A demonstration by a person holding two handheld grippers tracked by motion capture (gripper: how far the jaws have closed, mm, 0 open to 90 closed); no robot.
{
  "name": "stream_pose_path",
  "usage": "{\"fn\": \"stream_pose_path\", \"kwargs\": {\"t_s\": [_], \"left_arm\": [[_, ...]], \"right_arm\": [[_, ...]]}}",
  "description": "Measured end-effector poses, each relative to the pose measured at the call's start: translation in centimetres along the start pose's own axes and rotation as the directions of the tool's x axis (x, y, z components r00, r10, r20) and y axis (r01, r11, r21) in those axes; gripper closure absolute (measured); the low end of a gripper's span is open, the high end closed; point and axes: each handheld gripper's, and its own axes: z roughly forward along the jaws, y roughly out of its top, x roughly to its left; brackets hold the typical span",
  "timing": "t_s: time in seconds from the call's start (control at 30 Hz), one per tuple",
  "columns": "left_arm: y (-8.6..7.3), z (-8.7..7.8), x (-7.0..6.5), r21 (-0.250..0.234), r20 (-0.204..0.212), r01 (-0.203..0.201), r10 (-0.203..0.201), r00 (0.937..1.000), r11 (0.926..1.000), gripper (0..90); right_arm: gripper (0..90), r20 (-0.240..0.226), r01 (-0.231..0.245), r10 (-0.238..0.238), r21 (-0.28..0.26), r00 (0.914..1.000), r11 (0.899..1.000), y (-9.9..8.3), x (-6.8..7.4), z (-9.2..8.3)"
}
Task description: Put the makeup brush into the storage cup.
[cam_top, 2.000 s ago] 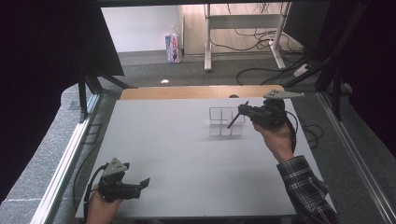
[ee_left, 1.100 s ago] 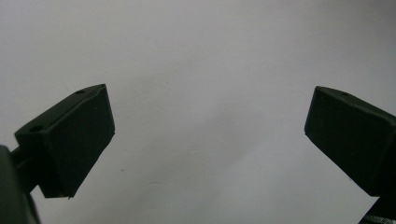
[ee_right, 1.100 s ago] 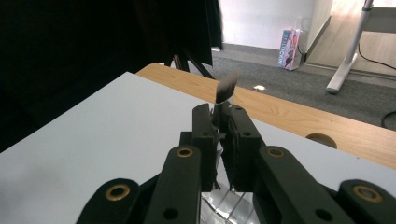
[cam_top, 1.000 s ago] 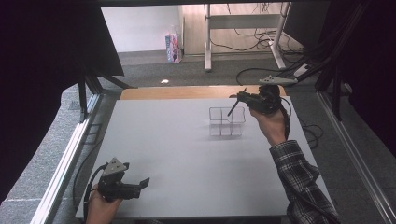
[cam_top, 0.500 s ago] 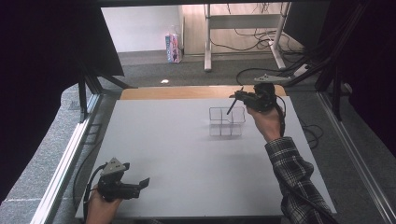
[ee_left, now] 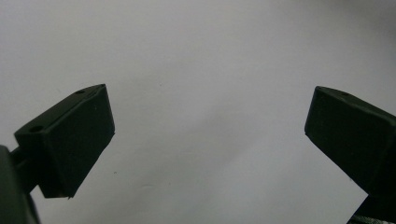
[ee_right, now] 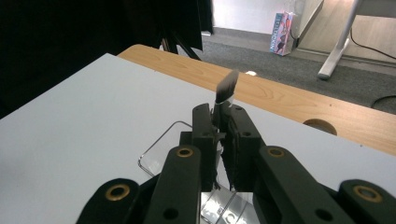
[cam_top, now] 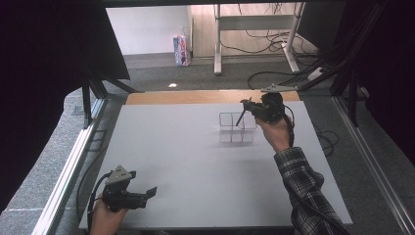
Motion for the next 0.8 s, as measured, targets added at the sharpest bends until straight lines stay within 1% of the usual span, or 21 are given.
{"fn": "stream_pose_path", "kwargs": {"t_s": [0.5, 0.8], "left_arm": [[0.0, 0.0, 0.0, 0.0, 0.002, -0.001, 0.001, 1.0, 1.0, 2.2], [0.0, 0.0, 0.0, 0.0, 0.002, 0.001, -0.001, 1.0, 1.0, 2.2]], "right_arm": [[83.2, 0.002, 0.011, -0.011, 0.031, 0.9999, 0.999, -1.9, 0.2, 1.5], [83.0, 0.007, 0.017, -0.017, 0.064, 0.9998, 0.998, -3.1, 0.3, 2.5]]}}
